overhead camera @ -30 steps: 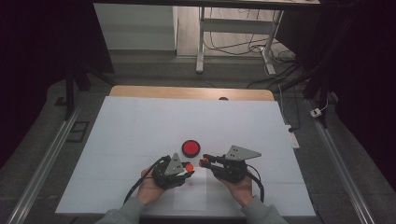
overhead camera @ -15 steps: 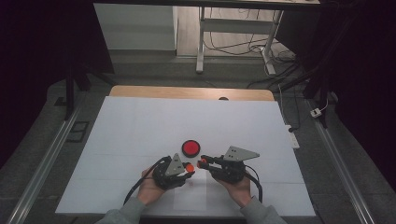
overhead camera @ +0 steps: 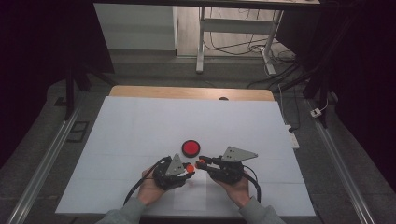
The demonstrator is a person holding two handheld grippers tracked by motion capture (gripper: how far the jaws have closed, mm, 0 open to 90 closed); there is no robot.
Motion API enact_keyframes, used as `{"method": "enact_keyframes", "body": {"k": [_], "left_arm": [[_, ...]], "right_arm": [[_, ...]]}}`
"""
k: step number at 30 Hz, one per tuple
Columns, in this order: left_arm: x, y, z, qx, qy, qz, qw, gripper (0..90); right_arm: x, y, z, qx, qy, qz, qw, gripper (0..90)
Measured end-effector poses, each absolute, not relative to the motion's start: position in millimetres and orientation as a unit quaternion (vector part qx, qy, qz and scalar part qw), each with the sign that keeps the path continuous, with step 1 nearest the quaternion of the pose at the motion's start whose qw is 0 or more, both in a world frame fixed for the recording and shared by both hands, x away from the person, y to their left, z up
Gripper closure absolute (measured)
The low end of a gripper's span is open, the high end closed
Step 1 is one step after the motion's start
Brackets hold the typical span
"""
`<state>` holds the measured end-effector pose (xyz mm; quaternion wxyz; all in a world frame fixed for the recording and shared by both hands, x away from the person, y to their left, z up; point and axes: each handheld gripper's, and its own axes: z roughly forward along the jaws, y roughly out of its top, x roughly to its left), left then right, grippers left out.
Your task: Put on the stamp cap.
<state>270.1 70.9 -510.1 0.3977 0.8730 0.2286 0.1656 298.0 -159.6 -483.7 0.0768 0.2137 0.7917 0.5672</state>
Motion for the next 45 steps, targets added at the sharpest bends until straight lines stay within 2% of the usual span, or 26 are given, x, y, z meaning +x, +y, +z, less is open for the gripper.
{"method": "enact_keyframes", "body": {"k": [34, 45], "left_arm": [[264, 67, -502, 0.870, 0.216, 0.168, 0.409, 64.5], [260, 67, -500, 0.870, 0.212, 0.183, 0.406, 65.0]], "right_arm": [[292, -144, -489, 0.200, 0.800, 0.563, 0.058, 72.0], [291, -144, -488, 0.197, 0.797, 0.568, 0.058, 72.2]]}}
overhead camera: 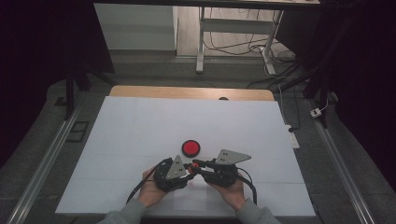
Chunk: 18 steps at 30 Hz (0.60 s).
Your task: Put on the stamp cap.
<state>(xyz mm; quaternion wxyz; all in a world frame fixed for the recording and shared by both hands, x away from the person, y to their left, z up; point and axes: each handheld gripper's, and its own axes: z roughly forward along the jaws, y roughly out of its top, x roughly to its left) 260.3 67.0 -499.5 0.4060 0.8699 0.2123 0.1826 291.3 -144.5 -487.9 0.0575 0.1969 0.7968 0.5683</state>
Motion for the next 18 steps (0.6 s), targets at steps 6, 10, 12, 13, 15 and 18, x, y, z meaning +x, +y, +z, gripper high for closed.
{"method": "enact_keyframes", "body": {"k": [6, 10, 12, 13, 15, 18], "left_arm": [[257.8, 66.0, -498.2, 0.869, 0.212, 0.196, 0.401, 65.1], [256.9, 65.8, -497.3, 0.870, 0.213, 0.197, 0.399, 65.2], [256.0, 65.7, -497.1, 0.868, 0.213, 0.200, 0.400, 65.3], [255.8, 66.1, -496.5, 0.868, 0.213, 0.201, 0.401, 65.3], [255.1, 66.0, -495.6, 0.867, 0.213, 0.204, 0.401, 65.3], [255.4, 65.0, -496.9, 0.874, 0.212, 0.203, 0.388, 65.3]], "right_arm": [[290.4, -144.1, -487.0, 0.195, 0.796, 0.569, 0.061, 72.4], [290.6, -144.5, -487.0, 0.196, 0.795, 0.572, 0.057, 72.6], [290.7, -145.0, -487.5, 0.197, 0.793, 0.574, 0.054, 72.6], [291.1, -145.4, -487.6, 0.197, 0.791, 0.576, 0.052, 72.7], [291.6, -146.3, -487.8, 0.197, 0.788, 0.582, 0.049, 72.7], [291.2, -145.9, -490.1, 0.196, 0.788, 0.581, 0.049, 72.8]]}}
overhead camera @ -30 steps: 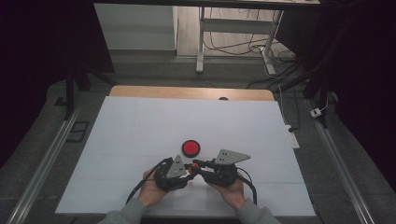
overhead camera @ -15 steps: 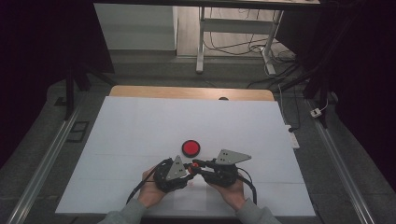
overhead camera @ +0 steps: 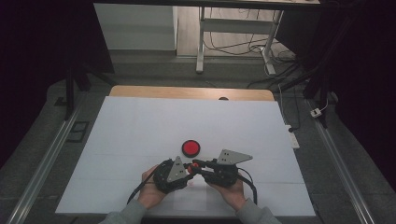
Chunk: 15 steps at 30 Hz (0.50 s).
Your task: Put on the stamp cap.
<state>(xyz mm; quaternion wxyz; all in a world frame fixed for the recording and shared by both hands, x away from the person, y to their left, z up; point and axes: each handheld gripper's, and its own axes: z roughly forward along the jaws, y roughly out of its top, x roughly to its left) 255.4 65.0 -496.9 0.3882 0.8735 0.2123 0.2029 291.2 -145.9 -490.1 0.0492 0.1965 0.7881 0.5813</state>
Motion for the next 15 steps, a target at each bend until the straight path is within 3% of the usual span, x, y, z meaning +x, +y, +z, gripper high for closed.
{"method": "enact_keyframes", "body": {"k": [15], "left_arm": [[257.3, 66.2, -500.3, 0.877, 0.208, 0.193, 0.386, 65.0]], "right_arm": [[289.3, -143.3, -494.5, 0.198, 0.794, 0.572, 0.057, 72.6]]}}
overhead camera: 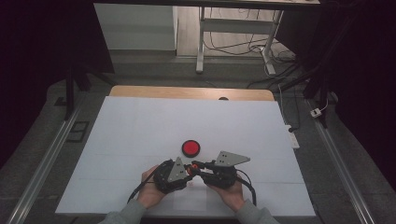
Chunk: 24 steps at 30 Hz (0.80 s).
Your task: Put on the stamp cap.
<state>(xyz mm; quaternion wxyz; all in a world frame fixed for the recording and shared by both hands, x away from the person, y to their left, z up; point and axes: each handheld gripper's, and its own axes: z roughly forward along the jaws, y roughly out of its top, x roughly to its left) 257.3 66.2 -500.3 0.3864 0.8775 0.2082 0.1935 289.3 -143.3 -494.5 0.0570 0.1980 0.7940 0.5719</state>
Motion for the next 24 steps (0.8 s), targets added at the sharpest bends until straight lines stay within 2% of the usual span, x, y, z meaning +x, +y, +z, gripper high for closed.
{"method": "enact_keyframes", "body": {"k": [24], "left_arm": [[259.2, 66.5, -502.9, 0.871, 0.216, 0.186, 0.400, 64.0]], "right_arm": [[288.1, -143.2, -492.9, 0.198, 0.796, 0.568, 0.068, 72.4]]}}
